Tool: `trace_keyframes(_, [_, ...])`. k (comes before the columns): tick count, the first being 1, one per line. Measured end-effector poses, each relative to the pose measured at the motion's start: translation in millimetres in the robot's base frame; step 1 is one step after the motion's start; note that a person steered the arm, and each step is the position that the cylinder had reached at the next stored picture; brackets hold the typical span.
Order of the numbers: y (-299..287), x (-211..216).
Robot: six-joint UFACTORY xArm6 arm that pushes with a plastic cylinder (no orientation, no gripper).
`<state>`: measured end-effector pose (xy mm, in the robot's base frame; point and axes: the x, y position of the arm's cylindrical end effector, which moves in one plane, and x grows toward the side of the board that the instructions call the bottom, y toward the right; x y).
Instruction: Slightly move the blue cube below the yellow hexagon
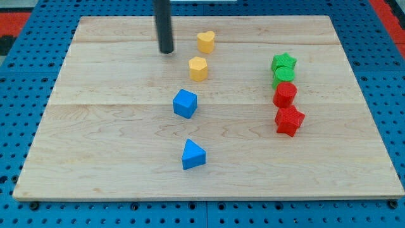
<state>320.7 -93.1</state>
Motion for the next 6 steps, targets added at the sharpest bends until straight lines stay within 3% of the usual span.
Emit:
trace_keyframes(2, [21.3, 114.7])
trace_keyframes(6, [40.1, 131.0])
